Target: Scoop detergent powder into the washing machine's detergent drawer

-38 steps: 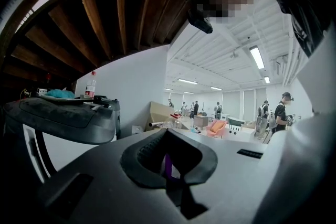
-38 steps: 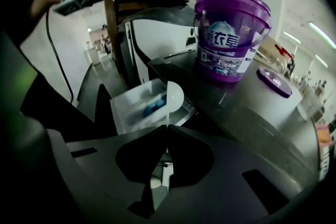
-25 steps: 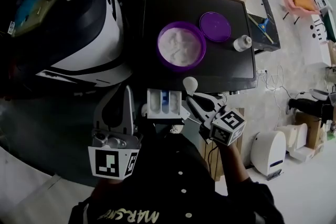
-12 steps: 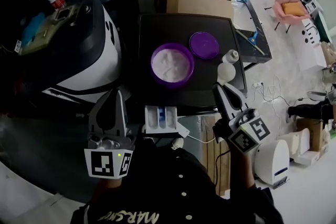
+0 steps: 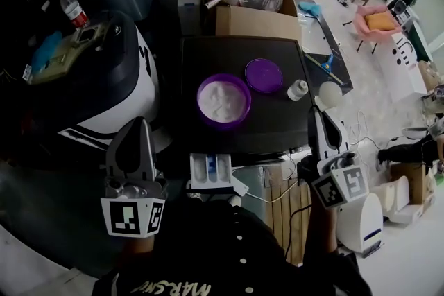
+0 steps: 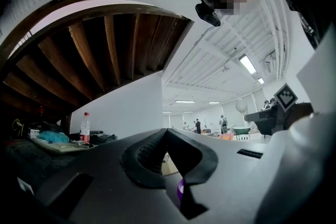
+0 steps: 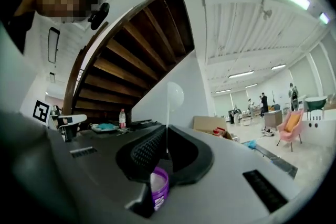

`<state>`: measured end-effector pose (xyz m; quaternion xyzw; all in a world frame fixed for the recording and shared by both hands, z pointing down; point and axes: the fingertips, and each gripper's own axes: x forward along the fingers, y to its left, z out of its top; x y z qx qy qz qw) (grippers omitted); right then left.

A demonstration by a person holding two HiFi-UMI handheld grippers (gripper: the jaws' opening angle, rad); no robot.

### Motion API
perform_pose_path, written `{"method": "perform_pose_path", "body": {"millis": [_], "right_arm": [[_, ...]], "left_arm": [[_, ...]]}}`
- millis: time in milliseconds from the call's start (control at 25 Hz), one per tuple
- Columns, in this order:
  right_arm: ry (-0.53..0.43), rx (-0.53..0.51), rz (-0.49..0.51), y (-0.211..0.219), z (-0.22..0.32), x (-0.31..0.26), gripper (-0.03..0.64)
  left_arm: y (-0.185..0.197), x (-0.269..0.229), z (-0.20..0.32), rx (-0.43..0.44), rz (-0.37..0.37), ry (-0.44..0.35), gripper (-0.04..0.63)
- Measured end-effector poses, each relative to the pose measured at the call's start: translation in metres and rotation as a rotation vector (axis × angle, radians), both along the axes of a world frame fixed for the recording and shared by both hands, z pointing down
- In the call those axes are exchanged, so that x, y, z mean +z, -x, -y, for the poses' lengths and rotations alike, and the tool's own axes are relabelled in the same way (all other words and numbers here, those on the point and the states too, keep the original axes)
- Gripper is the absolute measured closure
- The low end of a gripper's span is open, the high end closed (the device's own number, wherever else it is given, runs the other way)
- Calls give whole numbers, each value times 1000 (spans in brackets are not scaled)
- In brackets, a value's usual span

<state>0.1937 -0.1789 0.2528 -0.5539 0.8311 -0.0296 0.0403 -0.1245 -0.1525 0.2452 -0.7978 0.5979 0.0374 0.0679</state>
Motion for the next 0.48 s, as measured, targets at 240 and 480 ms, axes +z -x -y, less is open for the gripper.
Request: {"method": "perform_pose_path", "body": {"millis": [240, 480], "right_arm": [[-43, 61, -33, -5, 0, -16, 583], [-78, 64, -23, -10, -2, -12, 584]], "left_arm": [[2, -3, 1, -7, 12, -6, 581], [-1, -5, 1, -1, 17, -11, 581]]}}
